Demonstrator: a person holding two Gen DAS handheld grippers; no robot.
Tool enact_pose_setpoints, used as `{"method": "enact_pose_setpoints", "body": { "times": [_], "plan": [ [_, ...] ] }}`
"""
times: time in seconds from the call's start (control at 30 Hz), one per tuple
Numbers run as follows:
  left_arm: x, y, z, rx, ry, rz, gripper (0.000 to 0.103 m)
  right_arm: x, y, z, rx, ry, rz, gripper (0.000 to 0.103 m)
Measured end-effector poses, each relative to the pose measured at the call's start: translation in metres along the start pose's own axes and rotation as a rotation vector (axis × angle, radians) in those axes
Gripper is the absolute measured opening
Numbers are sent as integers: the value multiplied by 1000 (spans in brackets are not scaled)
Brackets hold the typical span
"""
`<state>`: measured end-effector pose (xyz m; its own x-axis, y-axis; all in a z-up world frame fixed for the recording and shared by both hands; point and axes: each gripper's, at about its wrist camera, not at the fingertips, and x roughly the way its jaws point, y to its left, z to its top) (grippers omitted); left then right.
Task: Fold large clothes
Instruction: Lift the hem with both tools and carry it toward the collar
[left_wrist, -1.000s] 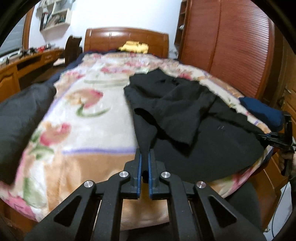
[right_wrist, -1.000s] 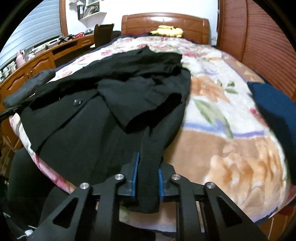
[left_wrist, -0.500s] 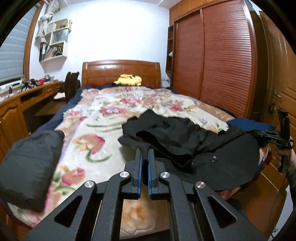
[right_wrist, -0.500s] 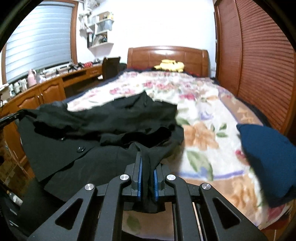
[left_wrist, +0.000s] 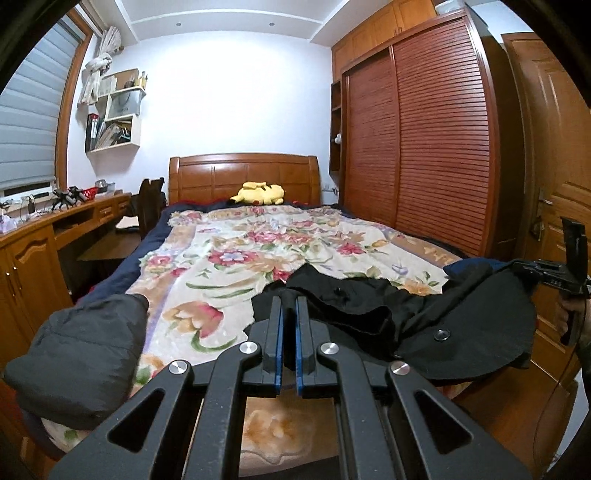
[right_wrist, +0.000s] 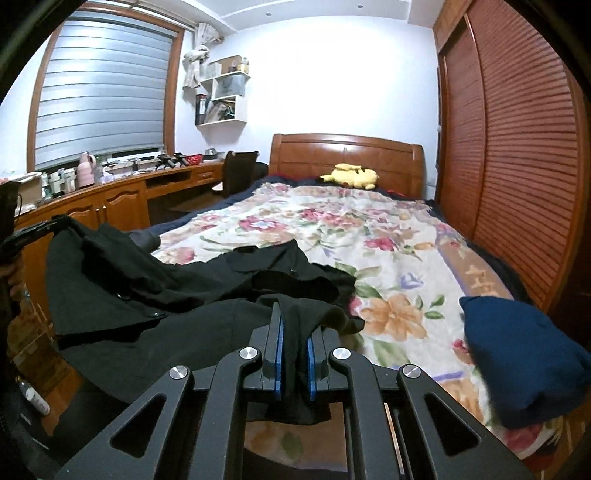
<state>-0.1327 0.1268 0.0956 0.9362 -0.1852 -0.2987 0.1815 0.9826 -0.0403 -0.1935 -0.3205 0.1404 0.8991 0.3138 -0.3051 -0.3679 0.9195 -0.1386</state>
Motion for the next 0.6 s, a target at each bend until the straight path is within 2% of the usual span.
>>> {"method": "enact_pose_setpoints", "body": {
  "times": [0.4, 0.47, 0.6],
  "plan": [
    [-34, 6, 25, 11, -103, 21, 5, -33, -2, 17, -25, -129, 0, 9],
    [-30, 8, 29, 10, -104, 30, 5, -34, -4, 20, -27, -142, 0, 9],
    [4, 16, 29, 5, -59, 49, 5, -6, -9, 22, -40, -120, -5, 9]
  ]
}}
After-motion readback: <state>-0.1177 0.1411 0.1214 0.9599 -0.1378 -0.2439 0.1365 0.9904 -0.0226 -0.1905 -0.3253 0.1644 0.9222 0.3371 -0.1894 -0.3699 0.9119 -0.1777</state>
